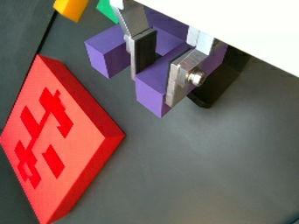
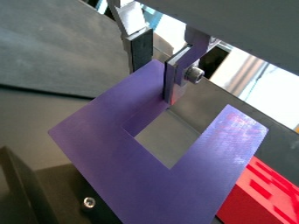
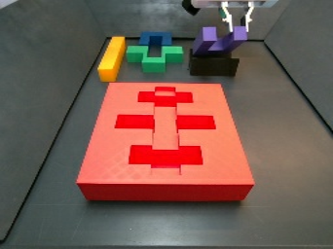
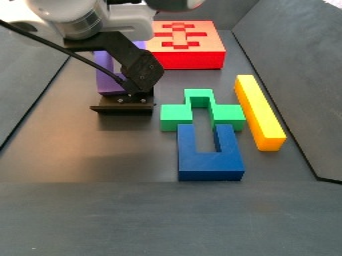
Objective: Pick up the purple object. Move up. Place the purple object on the fixture. Regrasp the purple object. Move to above the board. Insert the purple object.
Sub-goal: Place the purple object on the fixture.
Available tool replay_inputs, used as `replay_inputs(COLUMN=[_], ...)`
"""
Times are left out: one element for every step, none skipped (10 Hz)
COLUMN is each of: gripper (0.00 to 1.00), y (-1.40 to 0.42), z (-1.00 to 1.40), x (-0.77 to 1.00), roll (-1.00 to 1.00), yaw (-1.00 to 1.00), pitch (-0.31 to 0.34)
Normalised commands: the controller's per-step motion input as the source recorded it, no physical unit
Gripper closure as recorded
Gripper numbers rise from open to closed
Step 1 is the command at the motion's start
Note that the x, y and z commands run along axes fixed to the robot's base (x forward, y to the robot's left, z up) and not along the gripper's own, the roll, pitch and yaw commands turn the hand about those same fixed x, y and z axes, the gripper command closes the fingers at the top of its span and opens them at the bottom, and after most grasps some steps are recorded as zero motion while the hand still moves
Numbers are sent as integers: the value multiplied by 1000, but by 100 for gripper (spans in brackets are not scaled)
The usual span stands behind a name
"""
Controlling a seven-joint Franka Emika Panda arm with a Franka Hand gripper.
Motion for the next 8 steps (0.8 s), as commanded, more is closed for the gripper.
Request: replay_inputs(gripper=[100, 100, 100, 100, 100, 100, 100, 100], y=[0, 0, 26, 97, 134, 137, 154, 0], z=[-160, -223, -286, -263, -194, -126, -26, 0], x=[720, 780, 703, 623, 517, 511, 451, 14], roll=[149, 226, 63, 0, 0, 0, 0, 17], yaw=[54, -31, -280, -397, -423, -394, -280, 0], pitch=[260, 246, 146, 63, 69, 94, 120, 37])
